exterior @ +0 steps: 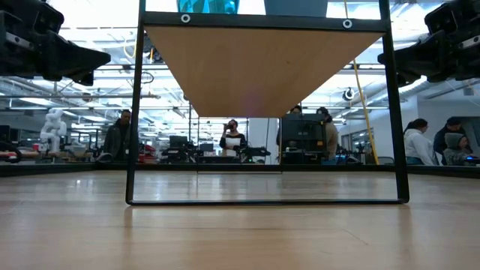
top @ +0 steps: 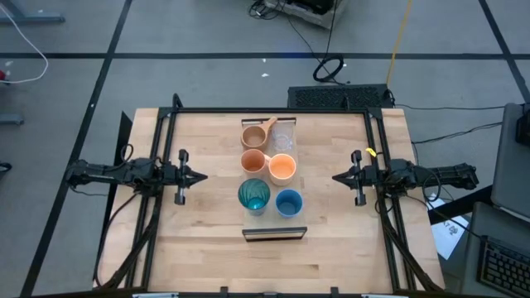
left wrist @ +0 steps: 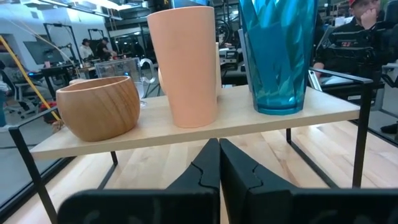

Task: Stack small to large cups/mugs on shelf
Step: Return to Home Position

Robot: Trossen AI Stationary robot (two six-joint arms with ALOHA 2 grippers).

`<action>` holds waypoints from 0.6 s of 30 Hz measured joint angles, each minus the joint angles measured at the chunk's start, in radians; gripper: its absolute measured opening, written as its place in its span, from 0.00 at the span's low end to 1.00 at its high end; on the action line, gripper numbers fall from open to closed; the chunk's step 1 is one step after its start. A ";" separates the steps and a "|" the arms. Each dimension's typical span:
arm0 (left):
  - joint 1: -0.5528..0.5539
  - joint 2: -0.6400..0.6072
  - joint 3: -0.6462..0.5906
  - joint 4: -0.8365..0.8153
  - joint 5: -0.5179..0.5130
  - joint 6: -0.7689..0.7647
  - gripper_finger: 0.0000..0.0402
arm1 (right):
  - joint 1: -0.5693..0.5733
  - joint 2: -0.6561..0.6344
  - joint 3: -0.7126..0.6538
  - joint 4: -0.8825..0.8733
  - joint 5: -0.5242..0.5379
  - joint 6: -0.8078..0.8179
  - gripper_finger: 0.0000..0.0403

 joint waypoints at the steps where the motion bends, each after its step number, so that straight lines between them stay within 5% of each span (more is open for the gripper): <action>1: 0.000 0.000 0.000 0.000 0.000 0.000 0.01 | 0.000 0.000 0.000 0.000 0.000 0.000 0.00; 18: 0.000 0.000 0.000 0.002 0.000 0.000 0.08 | 0.000 0.000 0.000 0.000 0.000 0.000 0.00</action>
